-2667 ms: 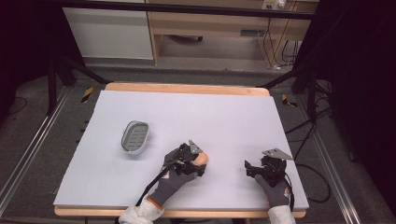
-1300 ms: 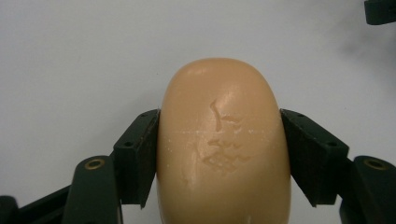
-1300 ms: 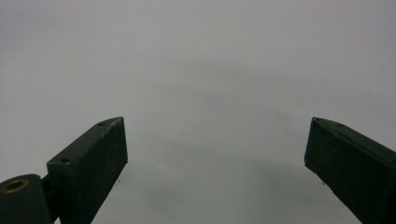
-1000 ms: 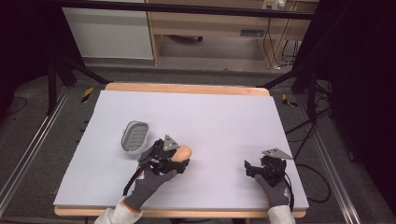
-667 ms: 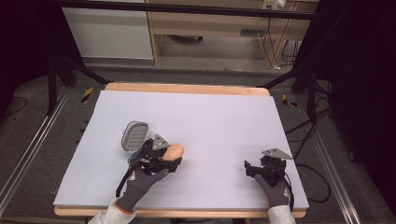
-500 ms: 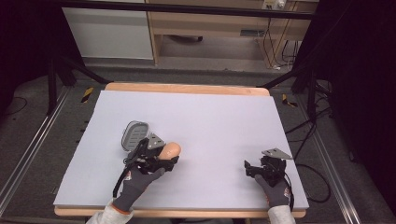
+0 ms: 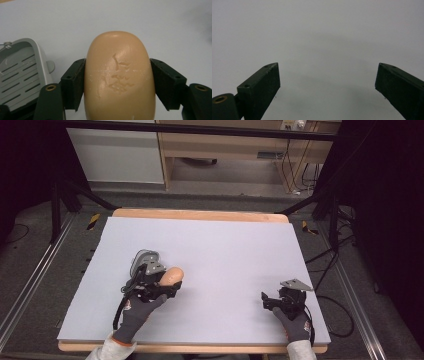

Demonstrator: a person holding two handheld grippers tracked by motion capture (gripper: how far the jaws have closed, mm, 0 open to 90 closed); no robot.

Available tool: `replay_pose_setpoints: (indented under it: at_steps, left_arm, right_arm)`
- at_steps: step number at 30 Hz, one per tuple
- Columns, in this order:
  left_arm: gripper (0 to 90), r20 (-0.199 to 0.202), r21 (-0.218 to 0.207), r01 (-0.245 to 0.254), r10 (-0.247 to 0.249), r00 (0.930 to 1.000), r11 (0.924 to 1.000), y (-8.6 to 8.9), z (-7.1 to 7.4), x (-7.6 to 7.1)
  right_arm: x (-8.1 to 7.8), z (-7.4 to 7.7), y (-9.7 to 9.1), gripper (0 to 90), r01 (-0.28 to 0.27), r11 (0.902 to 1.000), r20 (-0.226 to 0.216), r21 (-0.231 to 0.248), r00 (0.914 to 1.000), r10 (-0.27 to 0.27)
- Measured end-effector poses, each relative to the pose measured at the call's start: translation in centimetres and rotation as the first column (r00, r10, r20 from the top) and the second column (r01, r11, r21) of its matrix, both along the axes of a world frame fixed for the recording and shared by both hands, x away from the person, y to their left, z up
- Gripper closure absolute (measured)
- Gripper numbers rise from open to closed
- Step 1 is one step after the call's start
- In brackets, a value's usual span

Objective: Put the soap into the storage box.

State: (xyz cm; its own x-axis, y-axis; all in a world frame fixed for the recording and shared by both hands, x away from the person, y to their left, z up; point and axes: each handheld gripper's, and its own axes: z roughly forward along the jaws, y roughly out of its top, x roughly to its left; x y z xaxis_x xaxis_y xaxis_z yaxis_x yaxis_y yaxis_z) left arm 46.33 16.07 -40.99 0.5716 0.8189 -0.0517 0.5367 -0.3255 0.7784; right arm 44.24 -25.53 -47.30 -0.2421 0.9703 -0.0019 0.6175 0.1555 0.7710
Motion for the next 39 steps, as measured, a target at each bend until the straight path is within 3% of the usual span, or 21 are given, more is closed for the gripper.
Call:
replay_pose_setpoints:
  at_steps: [7, 20, 39]
  left_arm:
    - [31.9, 0.018, -0.024, -0.038, 0.038, 0.9991, 0.999, 1.3, 0.9, 0.7]
    - [31.9, 0.029, -0.031, -0.114, 0.115, 0.993, 0.993, 3.9, 1.3, 2.3]
    - [31.9, -0.005, -0.019, -0.184, 0.183, 0.983, 0.9828, 5.8, -0.2, 4.9]
  right_arm:
    - [0.0, 0.0, 0.0, 6.1, -0.006, 1.0, 0.001, -0.005, 1.0, 0.006]
    - [0.1, 0.0, 0.1, 6.1, -0.005, 1.0, 0.0, -0.005, 1.0, 0.005]
    - [0.1, -0.1, 0.2, 6.1, -0.006, 1.0, -0.009, -0.001, 0.9999, 0.006]
